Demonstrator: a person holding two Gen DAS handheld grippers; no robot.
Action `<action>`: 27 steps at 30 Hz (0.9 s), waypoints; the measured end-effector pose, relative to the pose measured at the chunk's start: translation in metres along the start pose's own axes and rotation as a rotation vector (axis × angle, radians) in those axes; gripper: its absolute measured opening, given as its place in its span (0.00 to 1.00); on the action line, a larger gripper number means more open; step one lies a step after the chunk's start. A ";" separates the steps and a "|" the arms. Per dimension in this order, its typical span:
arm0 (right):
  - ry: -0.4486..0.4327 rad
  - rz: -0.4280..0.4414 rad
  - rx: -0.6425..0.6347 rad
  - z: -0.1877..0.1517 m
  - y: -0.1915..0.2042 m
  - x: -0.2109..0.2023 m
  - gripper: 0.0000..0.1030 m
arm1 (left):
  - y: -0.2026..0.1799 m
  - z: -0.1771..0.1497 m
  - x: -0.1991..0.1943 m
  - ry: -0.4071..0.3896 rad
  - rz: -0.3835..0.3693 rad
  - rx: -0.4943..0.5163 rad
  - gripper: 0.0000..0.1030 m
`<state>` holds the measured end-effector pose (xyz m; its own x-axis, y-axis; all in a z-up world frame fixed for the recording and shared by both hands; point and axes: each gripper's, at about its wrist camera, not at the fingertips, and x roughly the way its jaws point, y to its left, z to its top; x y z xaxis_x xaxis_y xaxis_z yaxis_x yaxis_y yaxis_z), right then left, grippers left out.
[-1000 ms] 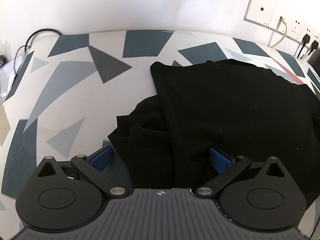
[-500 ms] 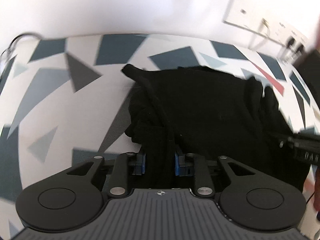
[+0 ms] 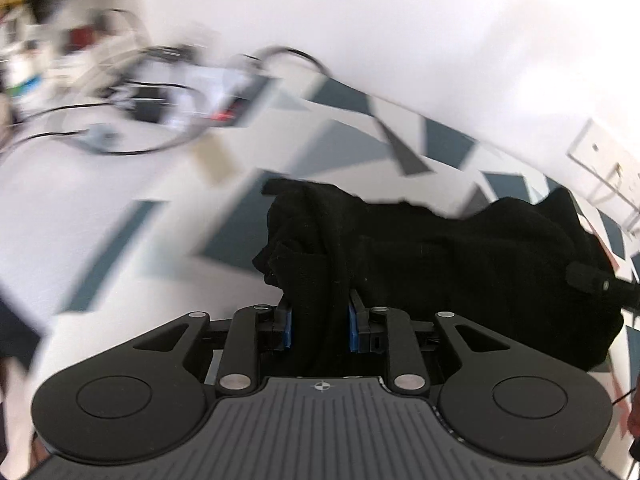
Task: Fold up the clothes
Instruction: 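Lift the black bundle with both grippers and carry it to the yellow chair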
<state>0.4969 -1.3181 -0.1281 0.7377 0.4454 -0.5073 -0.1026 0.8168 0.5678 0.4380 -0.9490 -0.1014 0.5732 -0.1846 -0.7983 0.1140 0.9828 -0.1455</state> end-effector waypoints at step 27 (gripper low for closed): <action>0.481 0.594 -0.471 -0.216 0.515 0.116 0.22 | 0.367 -0.285 -0.344 -0.344 0.467 -0.827 0.23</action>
<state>0.3854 -0.7670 -0.0347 0.1277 0.8613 -0.4918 -0.7194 0.4218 0.5519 0.0514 -0.5227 -0.0465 0.6349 0.3561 -0.6857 -0.7049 0.6303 -0.3254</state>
